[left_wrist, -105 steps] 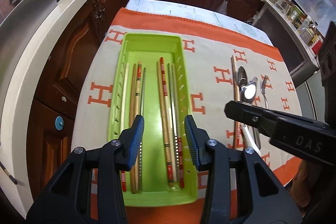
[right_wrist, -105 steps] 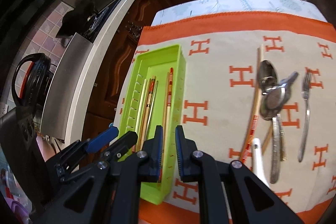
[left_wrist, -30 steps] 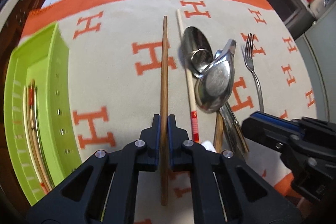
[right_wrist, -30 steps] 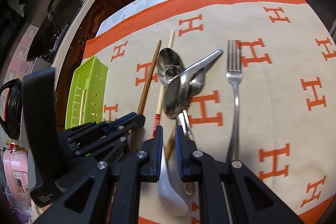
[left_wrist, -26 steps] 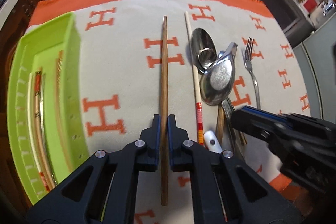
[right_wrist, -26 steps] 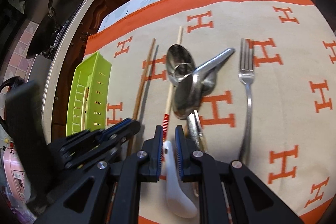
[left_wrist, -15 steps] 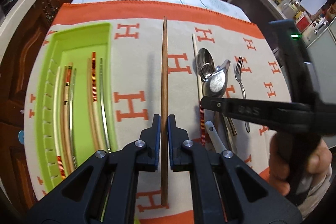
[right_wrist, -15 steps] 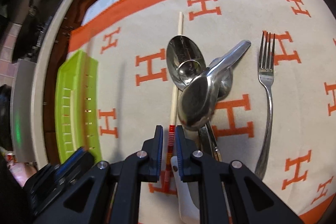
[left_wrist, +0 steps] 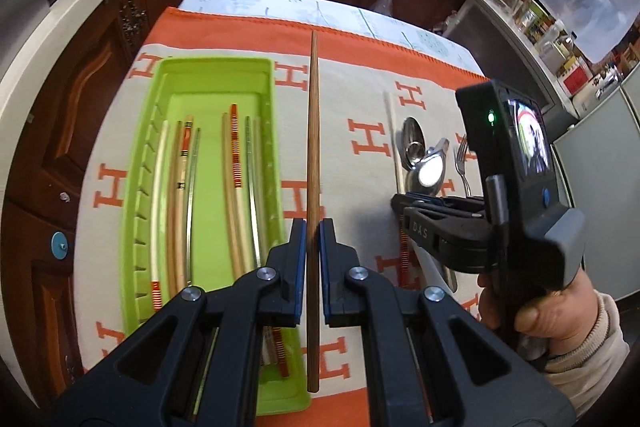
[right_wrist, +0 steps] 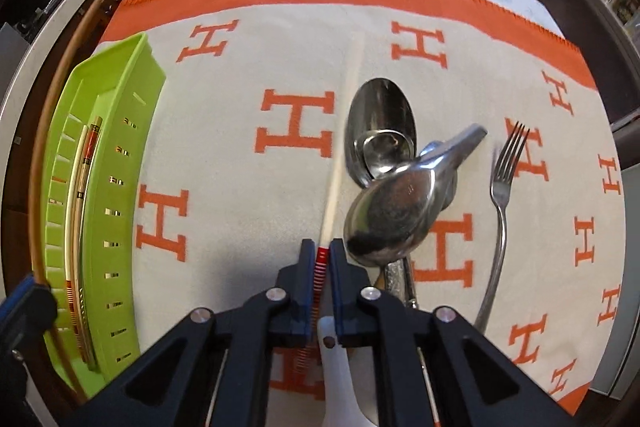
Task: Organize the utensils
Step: 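Carry both chopsticks into the green tray and open both tools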
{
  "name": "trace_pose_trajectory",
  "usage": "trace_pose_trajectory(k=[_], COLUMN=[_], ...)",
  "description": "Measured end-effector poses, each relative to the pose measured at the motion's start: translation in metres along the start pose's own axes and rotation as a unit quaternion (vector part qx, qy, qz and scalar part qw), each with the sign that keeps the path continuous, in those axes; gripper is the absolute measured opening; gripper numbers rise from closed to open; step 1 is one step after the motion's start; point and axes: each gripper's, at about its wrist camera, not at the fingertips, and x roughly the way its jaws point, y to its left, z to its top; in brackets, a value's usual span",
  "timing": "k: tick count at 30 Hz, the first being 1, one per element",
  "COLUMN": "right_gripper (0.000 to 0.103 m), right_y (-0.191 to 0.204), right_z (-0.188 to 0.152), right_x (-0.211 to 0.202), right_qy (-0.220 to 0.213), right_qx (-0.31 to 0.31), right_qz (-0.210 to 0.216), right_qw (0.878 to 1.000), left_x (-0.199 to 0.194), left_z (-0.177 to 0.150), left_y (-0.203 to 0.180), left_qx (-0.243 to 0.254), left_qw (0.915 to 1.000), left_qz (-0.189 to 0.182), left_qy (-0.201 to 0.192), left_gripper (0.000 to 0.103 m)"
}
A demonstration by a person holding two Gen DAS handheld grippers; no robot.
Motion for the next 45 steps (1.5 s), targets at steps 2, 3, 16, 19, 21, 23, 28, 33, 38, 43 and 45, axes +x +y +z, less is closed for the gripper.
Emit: trace_pose_trajectory(k=[2, 3, 16, 19, 21, 23, 28, 33, 38, 43, 45], right_gripper=[0.005, 0.005, 0.005, 0.005, 0.005, 0.005, 0.005, 0.006, 0.007, 0.009, 0.009], right_y=[-0.003, -0.004, 0.015, 0.031, 0.045, 0.056, 0.071, 0.076, 0.080, 0.087, 0.088], right_z=[-0.001, -0.002, -0.024, -0.024, -0.023, -0.023, -0.017, -0.018, -0.018, -0.020, -0.021], right_x=[-0.001, -0.002, -0.101, -0.116, -0.123, -0.125, -0.108, -0.079, -0.058, -0.051, -0.053], right_qy=[0.001, 0.003, -0.055, -0.057, -0.056, -0.059, -0.048, -0.022, 0.005, 0.022, 0.020], right_qx=[0.013, 0.019, 0.010, -0.002, -0.011, -0.009, 0.018, 0.035, 0.034, 0.023, 0.018], right_qz=[0.027, 0.045, 0.190, 0.218, 0.236, 0.243, 0.261, 0.256, 0.252, 0.248, 0.248], right_qw=[1.000, 0.999, 0.980, 0.974, 0.970, 0.968, 0.964, 0.966, 0.967, 0.968, 0.968], left_x=[-0.006, -0.010, -0.069, -0.079, -0.084, -0.088, -0.087, -0.060, -0.032, -0.016, -0.013], left_z=[-0.002, -0.004, -0.012, -0.011, -0.012, -0.012, -0.014, -0.018, -0.024, -0.024, -0.025], left_y=[0.005, 0.008, 0.044, 0.050, 0.053, 0.054, 0.053, 0.055, 0.060, 0.067, 0.070], left_qx=[-0.007, -0.010, -0.038, -0.044, -0.047, -0.047, -0.044, -0.041, -0.036, -0.047, -0.051], left_qw=[1.0000, 0.9999, 0.9978, 0.9970, 0.9967, 0.9965, 0.9965, 0.9981, 0.9981, 0.9971, 0.9964], left_qz=[-0.001, 0.000, 0.004, 0.008, 0.007, 0.008, 0.015, 0.029, 0.048, 0.060, 0.066], left_qy=[-0.005, -0.008, -0.054, -0.062, -0.065, -0.068, -0.070, -0.037, -0.012, 0.008, 0.010], left_gripper=[0.004, 0.004, 0.004, 0.004, 0.004, 0.004, 0.004, 0.004, 0.004, 0.005, 0.006])
